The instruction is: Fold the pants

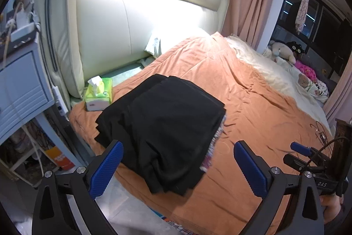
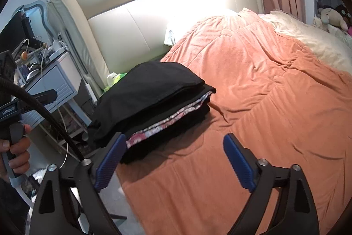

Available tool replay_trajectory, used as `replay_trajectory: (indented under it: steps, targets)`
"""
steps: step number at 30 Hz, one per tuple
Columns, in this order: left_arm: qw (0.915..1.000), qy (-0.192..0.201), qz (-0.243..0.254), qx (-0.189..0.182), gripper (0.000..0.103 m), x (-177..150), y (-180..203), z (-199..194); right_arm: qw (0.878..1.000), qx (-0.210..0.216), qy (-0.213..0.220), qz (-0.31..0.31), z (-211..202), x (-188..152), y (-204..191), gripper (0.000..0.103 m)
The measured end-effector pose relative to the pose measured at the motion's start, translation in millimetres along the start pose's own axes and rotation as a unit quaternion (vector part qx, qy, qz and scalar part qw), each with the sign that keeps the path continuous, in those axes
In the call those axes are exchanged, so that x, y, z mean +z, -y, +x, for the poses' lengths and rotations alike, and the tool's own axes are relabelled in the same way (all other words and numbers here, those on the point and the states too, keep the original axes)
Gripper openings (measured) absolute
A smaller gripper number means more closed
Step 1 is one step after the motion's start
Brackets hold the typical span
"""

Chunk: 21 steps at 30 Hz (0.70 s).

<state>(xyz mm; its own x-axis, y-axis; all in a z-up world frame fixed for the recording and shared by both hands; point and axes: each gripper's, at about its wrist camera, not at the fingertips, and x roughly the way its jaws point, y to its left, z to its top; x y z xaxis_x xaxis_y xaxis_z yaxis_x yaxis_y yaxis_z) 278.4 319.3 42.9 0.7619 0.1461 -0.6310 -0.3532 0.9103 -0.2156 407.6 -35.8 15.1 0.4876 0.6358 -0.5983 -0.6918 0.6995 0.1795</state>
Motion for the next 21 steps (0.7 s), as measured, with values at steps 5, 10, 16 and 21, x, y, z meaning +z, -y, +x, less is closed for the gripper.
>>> replay_trajectory:
  steps: [5,10,16,21]
  targets:
    - [0.9999,0.010,0.007,-0.003,0.102,-17.2,20.4,-28.7,1.000,-0.005,0.000,-0.011,-37.3,-11.4,-1.1,0.101]
    - [0.9995,0.021,0.024,-0.001,0.102,-34.9,44.0,-58.2,1.000,-0.012,0.018,-0.012,-85.3,-25.7,-1.2,0.102]
    - [0.9973,0.044,0.058,-0.005,0.102,-58.2,73.4,-91.1,0.999,-0.041,0.029,-0.016,-132.2,-50.0,-5.8,0.103]
    - [0.9947,0.055,0.083,-0.022,0.102,-78.9,95.9,-116.9,0.997,-0.064,0.033,-0.014,-165.8,-71.9,-16.1,0.103]
